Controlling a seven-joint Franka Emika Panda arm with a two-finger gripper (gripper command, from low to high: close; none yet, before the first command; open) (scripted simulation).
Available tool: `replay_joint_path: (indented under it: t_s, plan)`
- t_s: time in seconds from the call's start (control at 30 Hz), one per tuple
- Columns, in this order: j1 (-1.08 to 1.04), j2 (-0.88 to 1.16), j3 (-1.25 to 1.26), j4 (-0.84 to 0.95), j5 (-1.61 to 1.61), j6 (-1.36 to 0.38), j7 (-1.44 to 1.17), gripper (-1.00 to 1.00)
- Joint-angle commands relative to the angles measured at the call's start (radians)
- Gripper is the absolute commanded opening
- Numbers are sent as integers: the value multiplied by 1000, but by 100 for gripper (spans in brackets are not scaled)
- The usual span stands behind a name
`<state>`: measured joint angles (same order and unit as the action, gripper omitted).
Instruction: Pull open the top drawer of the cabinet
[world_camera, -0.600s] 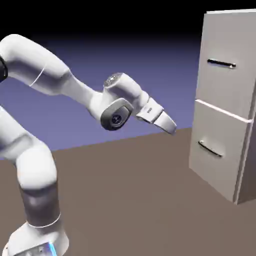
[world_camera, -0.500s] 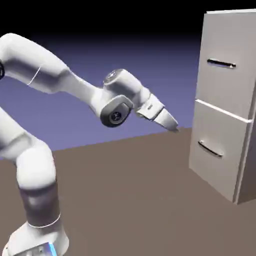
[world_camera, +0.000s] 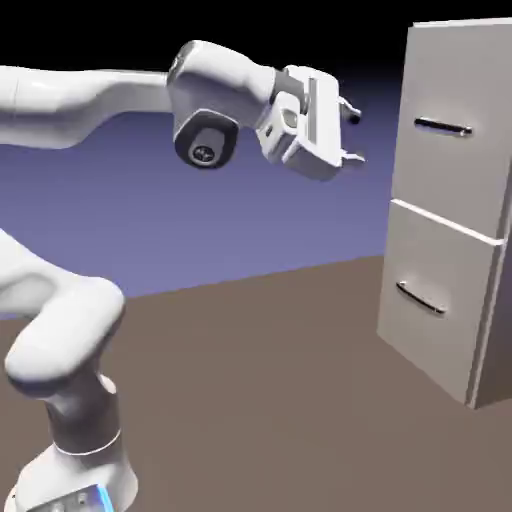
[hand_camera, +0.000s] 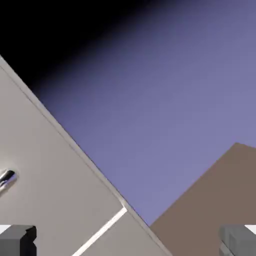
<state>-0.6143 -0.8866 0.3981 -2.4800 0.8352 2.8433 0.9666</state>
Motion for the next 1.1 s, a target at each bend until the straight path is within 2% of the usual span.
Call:
replay_joint_path:
  t_s: [0.0,1.07]
  plan:
    - [-33,-17,21,17,44,-10,12,0]
    - [-1076,-544,684,567,1435,-333,388,0]
